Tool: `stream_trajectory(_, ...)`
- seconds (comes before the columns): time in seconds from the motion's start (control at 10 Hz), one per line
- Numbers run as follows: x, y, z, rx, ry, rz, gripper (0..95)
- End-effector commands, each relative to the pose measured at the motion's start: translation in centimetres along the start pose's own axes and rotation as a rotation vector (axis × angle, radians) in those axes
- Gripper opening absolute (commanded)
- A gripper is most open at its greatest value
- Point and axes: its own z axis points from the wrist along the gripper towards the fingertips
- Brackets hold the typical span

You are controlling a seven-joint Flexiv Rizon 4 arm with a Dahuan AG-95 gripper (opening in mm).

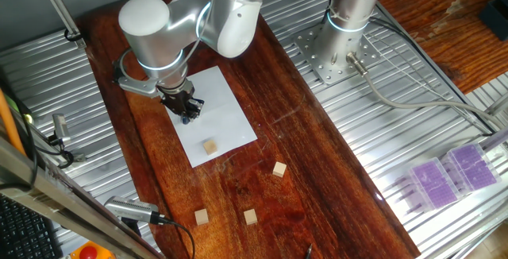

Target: Use the correction tape on paper

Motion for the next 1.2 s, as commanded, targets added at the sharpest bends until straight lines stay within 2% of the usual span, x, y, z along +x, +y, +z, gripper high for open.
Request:
stream_trajectory(0.1, 0.12, 0.1, 0.03, 0.003, -0.004, 0.007, 0.0)
stream_trajectory(0.6, 0.14, 0.15, 0.09, 0.001, -0.009, 0.007, 0.0)
stream_trajectory(1.2, 0.21, 0.22, 0.26, 0.003, -0.028, 0.005, 0.0)
